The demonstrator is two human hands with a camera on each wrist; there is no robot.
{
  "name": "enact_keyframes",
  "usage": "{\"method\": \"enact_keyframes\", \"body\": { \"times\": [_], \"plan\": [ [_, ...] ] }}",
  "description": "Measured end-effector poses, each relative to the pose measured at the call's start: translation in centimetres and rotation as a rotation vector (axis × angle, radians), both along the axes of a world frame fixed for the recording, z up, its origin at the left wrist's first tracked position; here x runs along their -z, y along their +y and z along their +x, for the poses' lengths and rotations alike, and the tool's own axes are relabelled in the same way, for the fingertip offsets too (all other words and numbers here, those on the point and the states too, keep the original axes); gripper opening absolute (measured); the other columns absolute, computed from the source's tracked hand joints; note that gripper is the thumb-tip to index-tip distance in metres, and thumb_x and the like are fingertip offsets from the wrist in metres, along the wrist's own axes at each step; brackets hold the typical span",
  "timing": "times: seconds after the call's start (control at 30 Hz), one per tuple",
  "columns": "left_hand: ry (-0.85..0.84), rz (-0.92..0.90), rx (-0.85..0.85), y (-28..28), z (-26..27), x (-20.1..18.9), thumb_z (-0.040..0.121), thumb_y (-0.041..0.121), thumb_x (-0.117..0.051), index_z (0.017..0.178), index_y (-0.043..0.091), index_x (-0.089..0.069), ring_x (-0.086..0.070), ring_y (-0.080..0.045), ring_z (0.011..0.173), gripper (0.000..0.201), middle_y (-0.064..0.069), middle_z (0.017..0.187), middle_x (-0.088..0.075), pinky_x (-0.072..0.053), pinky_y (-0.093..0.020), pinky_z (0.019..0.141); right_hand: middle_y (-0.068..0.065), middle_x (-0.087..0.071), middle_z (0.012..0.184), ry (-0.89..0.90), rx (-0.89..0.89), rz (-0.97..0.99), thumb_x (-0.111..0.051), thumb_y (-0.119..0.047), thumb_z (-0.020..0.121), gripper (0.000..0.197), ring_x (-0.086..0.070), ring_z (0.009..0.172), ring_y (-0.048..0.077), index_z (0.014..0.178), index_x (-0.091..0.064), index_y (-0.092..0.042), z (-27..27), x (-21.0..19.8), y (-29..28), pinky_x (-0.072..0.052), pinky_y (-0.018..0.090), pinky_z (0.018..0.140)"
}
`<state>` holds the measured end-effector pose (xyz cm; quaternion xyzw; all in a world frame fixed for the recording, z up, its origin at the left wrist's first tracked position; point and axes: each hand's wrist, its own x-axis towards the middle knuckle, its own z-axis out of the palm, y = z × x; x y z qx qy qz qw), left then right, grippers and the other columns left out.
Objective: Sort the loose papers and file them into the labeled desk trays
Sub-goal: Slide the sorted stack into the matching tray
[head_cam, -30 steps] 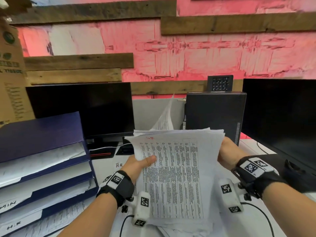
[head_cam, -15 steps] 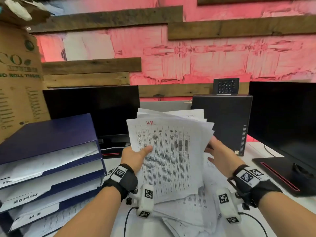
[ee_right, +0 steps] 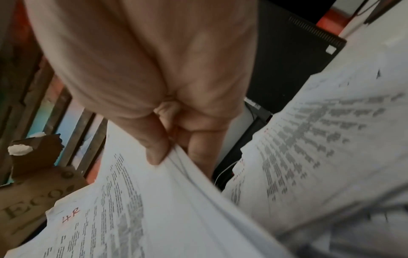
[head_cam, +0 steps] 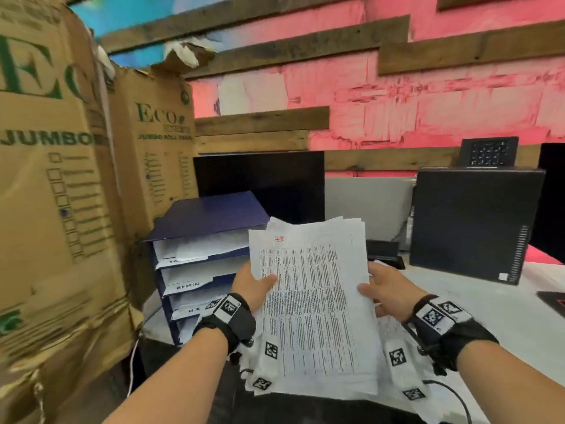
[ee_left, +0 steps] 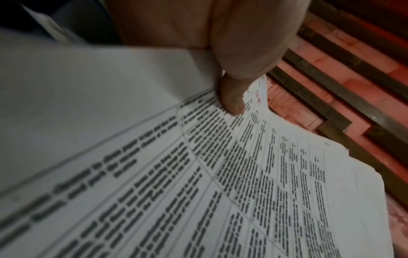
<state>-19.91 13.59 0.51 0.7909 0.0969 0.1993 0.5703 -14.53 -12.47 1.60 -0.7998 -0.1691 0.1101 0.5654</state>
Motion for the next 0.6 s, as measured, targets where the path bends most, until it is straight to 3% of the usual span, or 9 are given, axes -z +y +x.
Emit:
{"method": "enact_keyframes", "body": {
  "times": [0.13,0.27,0.37,0.4,0.47,0.6],
  "plan": [
    [0.021,0.015,-0.152,2.3,-2.1,2.0,0.087,0.012,-0.066,0.117,0.006,-0.065,-0.063,-0.023,0.096,0.031,-0.009,0.115,-0.067,-0.05,-0.03,0.086,0.008,-0.071,0.101,0.035,0.068,-0.036,-0.058,0.0,0.088,0.027,-0.07,0.088,0.027,0.107,-0.063,-0.018,-0.7,1.7,2.7,-0.058,0.047,0.074],
    [0.197,0.022,-0.178,4.5,-3.5,3.1,0.09,0.02,-0.063,0.114,0.003,-0.066,-0.062,-0.023,0.092,0.03,-0.012,0.111,-0.068,-0.05,-0.029,0.082,0.002,-0.07,0.105,-0.008,0.069,-0.157,-0.066,-0.01,0.083,0.021,-0.068,0.094,0.023,0.102,-0.066,-0.021,-0.7,3.7,3.8,-0.056,0.047,0.082],
    [0.297,0.083,-0.204,5.9,-3.9,3.5,0.095,0.02,-0.053,0.115,0.0,-0.064,-0.057,-0.023,0.082,0.03,-0.013,0.104,-0.067,-0.042,-0.022,0.058,0.004,-0.071,0.103,-0.049,0.075,-0.206,-0.064,-0.009,0.083,0.02,-0.067,0.095,0.024,0.094,-0.066,-0.025,-0.8,4.2,4.1,-0.055,0.046,0.086],
    [0.339,0.115,-0.218,6.2,-4.0,3.7,0.096,0.018,-0.051,0.116,-0.001,-0.063,-0.056,-0.023,0.082,0.03,-0.014,0.104,-0.066,-0.038,-0.022,0.055,0.005,-0.071,0.104,-0.057,0.08,-0.21,-0.064,-0.008,0.083,0.02,-0.067,0.097,0.025,0.093,-0.066,-0.025,-0.7,4.3,4.3,-0.054,0.046,0.088],
    [0.405,0.168,-0.232,7.0,-4.3,4.2,0.096,0.016,-0.05,0.116,0.001,-0.063,-0.059,-0.026,0.09,0.028,-0.014,0.109,-0.065,-0.038,-0.021,0.064,0.006,-0.07,0.105,-0.061,0.105,-0.214,-0.062,-0.005,0.084,0.02,-0.066,0.098,0.026,0.098,-0.066,-0.019,-0.9,4.2,4.4,-0.053,0.046,0.09],
    [0.514,0.176,-0.314,8.8,-4.7,5.6,0.093,0.012,-0.05,0.096,0.002,-0.062,-0.06,-0.028,0.094,0.015,-0.016,0.111,-0.063,-0.046,-0.029,0.077,0.012,-0.069,0.101,-0.103,0.257,-0.205,-0.057,0.001,0.084,0.023,-0.065,0.093,0.029,0.103,-0.068,-0.004,-0.4,4.3,3.8,-0.053,0.046,0.087]
  ]
}}
